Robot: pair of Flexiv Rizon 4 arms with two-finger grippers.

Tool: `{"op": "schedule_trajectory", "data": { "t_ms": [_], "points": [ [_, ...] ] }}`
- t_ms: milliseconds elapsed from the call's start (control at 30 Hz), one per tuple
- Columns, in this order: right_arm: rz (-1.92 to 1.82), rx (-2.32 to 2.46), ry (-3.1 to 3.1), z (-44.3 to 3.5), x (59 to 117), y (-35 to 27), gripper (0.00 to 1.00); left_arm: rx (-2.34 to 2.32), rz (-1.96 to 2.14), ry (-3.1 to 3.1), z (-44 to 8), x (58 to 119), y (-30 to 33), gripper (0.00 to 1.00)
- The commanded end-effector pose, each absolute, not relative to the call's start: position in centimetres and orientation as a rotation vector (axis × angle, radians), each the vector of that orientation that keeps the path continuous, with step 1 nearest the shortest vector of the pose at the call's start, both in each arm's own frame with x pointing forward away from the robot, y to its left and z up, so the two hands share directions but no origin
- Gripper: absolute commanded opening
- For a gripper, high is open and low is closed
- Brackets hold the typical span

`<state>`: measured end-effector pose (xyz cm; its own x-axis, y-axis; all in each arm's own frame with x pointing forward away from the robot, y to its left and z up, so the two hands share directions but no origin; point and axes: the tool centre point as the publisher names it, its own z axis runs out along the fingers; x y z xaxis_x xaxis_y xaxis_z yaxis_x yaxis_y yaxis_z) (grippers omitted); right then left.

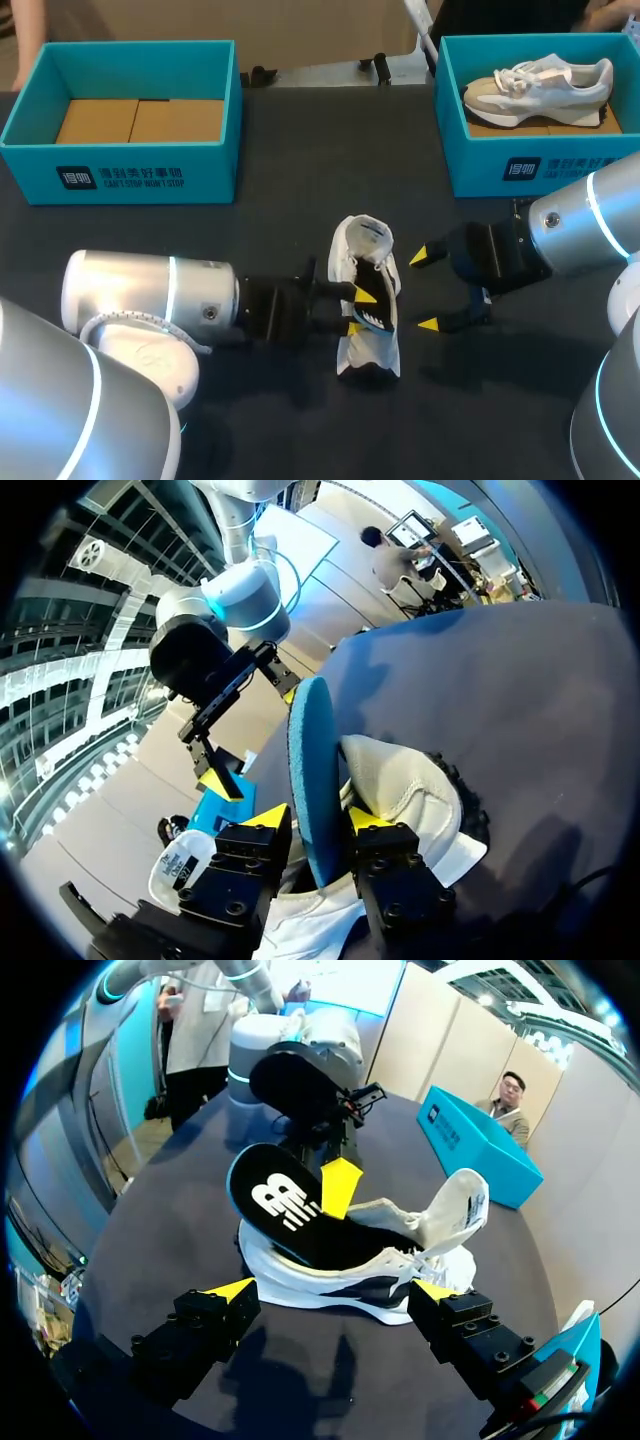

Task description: Take the shoe out of the shoebox, open the shoe tongue, remove and reinsert the insole, then place the shoe into the shoebox

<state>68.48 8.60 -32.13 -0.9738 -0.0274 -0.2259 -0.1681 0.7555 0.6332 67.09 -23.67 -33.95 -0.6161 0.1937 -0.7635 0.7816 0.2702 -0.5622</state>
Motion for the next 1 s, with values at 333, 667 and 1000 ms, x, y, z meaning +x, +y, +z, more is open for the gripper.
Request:
{"op": "schedule_trajectory", "data": {
  "t_ms": [333,667,1000],
  "points": [
    [1.020,-0.154,2.747,-32.1,68.3,8.6,1.00,0.881,-1.295,2.044,-34.9,67.0,-23.1,0.00],
    [1.020,-0.154,2.747,-32.1,68.3,8.6,1.00,0.878,-1.255,2.057,-36.2,69.2,-23.1,0.00],
    [1.020,-0.154,2.747,-32.1,68.3,8.6,1.00,0.860,-1.293,2.021,-35.2,68.3,-23.1,0.36]
  ]
}}
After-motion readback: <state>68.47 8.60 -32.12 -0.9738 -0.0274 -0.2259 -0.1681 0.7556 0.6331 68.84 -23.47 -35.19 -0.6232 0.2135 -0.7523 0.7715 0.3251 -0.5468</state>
